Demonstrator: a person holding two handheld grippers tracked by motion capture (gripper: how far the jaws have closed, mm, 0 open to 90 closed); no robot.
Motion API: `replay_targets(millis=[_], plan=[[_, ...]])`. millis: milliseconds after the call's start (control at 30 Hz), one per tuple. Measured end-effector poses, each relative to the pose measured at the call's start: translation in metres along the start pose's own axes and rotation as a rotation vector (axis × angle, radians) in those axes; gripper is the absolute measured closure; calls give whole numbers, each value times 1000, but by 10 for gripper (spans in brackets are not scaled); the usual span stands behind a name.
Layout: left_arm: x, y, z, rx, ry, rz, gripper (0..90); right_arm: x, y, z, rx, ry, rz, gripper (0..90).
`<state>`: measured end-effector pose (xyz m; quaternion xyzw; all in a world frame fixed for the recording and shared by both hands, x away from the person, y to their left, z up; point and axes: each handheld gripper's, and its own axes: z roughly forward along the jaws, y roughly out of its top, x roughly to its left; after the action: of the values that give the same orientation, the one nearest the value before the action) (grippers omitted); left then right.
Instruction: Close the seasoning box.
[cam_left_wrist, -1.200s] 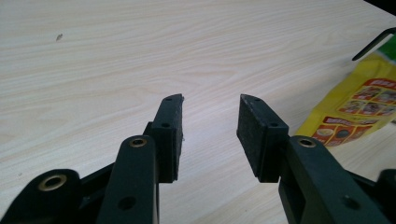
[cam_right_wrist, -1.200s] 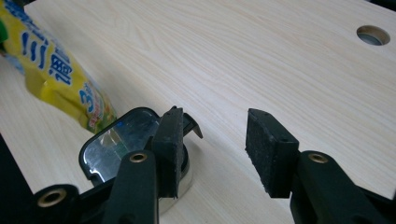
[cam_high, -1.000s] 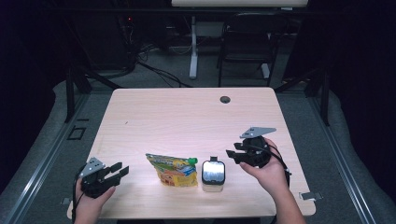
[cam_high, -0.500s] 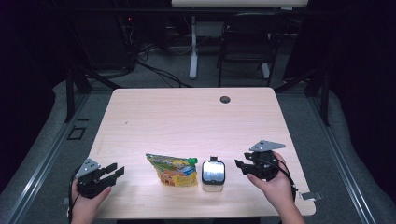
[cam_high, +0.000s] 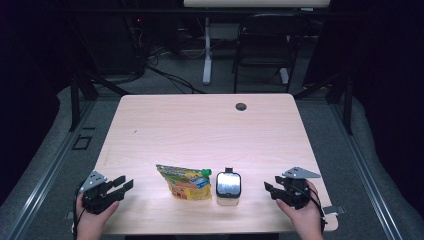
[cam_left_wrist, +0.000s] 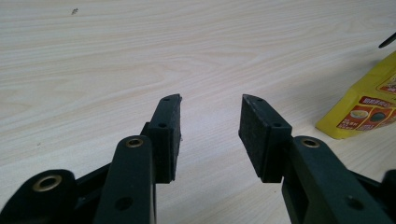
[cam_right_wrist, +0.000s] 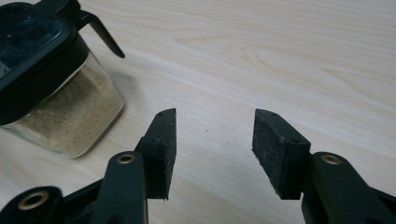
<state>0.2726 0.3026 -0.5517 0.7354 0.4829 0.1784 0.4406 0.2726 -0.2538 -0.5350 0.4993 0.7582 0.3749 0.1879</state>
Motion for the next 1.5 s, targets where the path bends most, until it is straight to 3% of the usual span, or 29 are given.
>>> replay_targets(millis=[167,300,433,733,1033,1500], plan=[[-2,-1,2,22,6,20,576,-2,-6,1,-39,-19,-5,494],[-4,-1,4,25,7,22,569,-4,-13,5,-34,-36,-29,490],[-6,-2,7,36,9,36,546,-9,-18,10,-11,-20,3,489],[-10,-3,13,58,10,51,515,-3,-17,15,-11,-16,-25,482],[-17,-4,18,82,6,77,495,0,-17,20,-2,20,-20,479],[-26,-5,25,102,-2,101,458,5,-15,23,1,25,-47,475]])
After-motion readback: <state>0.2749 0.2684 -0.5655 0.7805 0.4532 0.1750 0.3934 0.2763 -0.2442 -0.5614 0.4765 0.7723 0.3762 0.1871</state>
